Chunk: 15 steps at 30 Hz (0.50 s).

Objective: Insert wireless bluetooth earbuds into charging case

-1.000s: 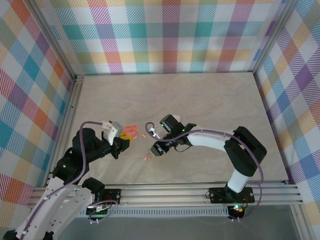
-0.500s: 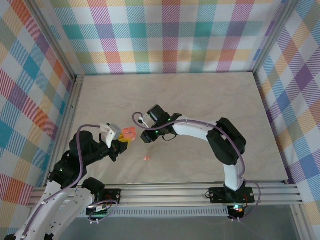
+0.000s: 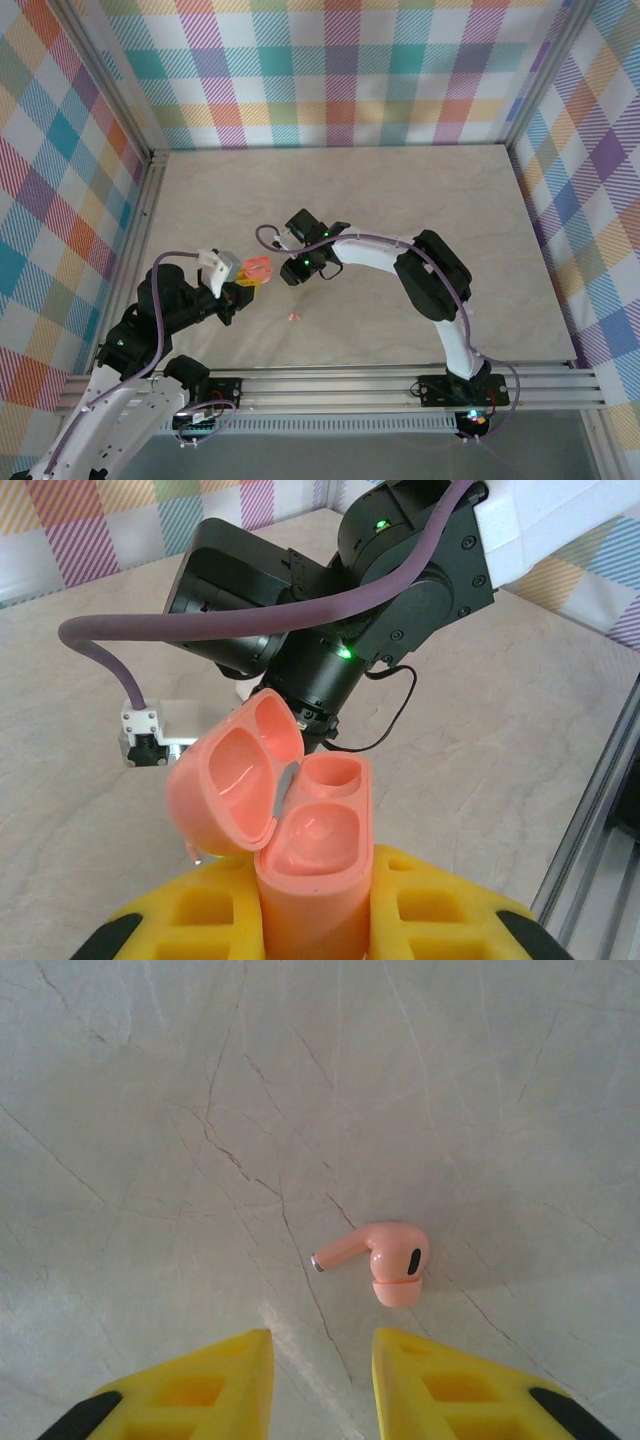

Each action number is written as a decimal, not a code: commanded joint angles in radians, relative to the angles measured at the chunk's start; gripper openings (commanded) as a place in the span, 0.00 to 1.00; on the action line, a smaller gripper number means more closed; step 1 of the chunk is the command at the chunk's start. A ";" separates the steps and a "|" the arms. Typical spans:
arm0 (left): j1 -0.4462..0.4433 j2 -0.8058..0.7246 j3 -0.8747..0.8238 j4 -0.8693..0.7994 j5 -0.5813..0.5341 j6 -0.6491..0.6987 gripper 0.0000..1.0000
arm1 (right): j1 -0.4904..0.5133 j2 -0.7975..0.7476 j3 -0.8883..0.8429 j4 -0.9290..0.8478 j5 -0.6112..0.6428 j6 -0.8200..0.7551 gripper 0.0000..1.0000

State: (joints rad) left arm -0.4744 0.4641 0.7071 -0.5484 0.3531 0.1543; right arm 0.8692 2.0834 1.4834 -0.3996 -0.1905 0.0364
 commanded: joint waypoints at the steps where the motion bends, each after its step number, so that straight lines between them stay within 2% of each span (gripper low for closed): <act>1: 0.007 -0.012 -0.014 0.006 -0.007 0.016 0.00 | -0.009 0.019 0.019 -0.015 0.005 -0.004 0.31; 11: 0.007 -0.025 -0.026 0.008 -0.006 0.007 0.00 | -0.012 0.010 0.012 0.000 -0.021 -0.016 0.29; 15: 0.007 -0.047 -0.041 0.016 -0.002 0.013 0.00 | -0.023 -0.041 -0.061 0.062 -0.021 -0.014 0.21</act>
State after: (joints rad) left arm -0.4744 0.4400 0.6846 -0.5468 0.3534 0.1543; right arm 0.8600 2.0880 1.4612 -0.3706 -0.1947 0.0345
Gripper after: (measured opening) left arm 0.203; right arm 0.219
